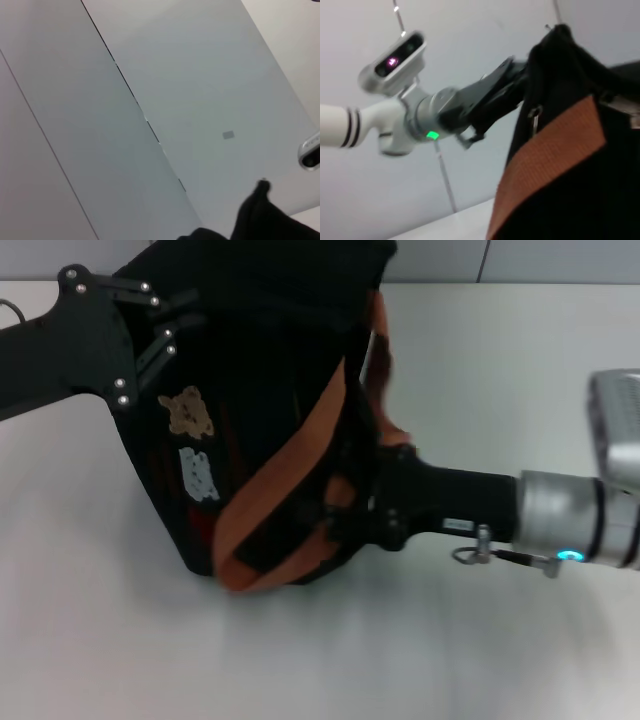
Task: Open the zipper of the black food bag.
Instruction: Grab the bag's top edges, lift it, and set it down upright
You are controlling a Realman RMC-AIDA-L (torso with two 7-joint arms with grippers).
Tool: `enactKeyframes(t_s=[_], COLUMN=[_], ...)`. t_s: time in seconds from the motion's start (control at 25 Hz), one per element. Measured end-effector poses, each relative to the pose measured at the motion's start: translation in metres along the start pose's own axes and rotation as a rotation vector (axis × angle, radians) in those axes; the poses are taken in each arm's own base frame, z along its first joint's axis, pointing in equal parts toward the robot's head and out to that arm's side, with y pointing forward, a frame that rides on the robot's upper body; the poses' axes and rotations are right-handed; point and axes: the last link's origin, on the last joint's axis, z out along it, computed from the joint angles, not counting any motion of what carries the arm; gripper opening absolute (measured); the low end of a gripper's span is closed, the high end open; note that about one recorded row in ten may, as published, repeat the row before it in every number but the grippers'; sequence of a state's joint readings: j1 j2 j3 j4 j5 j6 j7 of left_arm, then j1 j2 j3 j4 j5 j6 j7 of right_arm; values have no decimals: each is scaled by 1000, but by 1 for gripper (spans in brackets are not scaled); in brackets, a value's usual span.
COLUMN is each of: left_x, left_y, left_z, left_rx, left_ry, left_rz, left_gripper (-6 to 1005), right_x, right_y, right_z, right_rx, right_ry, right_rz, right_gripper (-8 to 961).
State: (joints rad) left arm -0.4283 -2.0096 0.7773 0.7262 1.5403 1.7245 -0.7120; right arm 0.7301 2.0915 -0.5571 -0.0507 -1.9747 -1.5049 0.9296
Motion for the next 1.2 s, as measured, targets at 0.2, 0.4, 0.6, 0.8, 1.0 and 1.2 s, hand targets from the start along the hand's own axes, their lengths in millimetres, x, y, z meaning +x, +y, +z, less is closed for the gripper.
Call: enactKeyframes(t_s=[0.2, 0.4, 0.6, 0.8, 1.0, 1.2], left_x=[-7, -13, -14, -14, -14, -14], left_y=[9, 16, 19, 24, 27, 30], left_z=[0, 4, 8, 13, 16, 18], left_rx=[13, 16, 17, 14, 3, -6], left_ry=[-2, 7, 14, 25, 32, 33], left_rz=[-20, -18, -22, -31, -37, -40], left_gripper=[68, 68, 68, 68, 68, 68], right_x=[1, -4, -9, -13, -10, -4], right_y=[-4, -7, -8, -4, -8, -4], right_z=[-37, -57, -61, -30, 0, 11], right_rx=[130, 231, 313, 331, 408, 475], right_ry=[-129, -243, -357, -392, -328, -295], right_rz=[21, 10, -14, -115, -223, -321], right_gripper=[682, 681, 681, 680, 679, 679])
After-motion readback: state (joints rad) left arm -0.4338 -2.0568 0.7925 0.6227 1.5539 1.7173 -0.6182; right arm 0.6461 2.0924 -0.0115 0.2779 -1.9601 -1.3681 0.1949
